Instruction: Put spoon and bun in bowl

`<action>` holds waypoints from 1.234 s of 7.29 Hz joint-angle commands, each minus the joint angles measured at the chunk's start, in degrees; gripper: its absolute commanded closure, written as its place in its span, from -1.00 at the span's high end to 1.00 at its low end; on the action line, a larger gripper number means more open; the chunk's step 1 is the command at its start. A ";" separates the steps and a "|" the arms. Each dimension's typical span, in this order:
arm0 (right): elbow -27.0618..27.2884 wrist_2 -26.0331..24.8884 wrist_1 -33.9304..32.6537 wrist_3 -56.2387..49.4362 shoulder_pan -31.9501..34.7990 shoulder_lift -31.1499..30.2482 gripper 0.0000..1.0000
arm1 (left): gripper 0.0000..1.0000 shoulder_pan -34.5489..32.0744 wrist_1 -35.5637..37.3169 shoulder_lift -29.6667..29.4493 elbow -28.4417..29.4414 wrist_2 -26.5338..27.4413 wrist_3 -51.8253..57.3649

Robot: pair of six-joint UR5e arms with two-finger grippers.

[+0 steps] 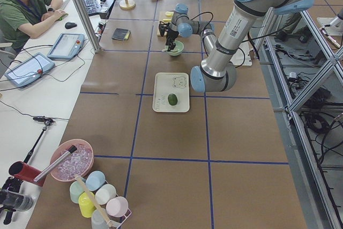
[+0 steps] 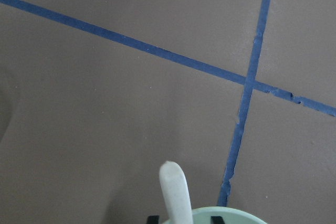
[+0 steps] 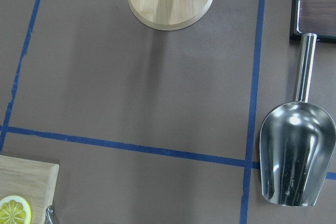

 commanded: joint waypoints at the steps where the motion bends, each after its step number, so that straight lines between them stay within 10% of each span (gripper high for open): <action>1: 0.52 0.08 0.10 0.35 0.00 0.00 1.00 | 1.00 -0.42 0.46 2.44 -4.95 -0.55 11.64; 3: 2.00 0.08 0.10 0.00 0.00 0.00 1.00 | 1.00 -8.12 1.08 9.29 -13.48 -4.29 32.43; 9: 4.03 0.70 9.94 0.79 -2.02 -1.85 1.00 | 1.00 -54.87 0.82 31.86 -9.12 -37.54 93.39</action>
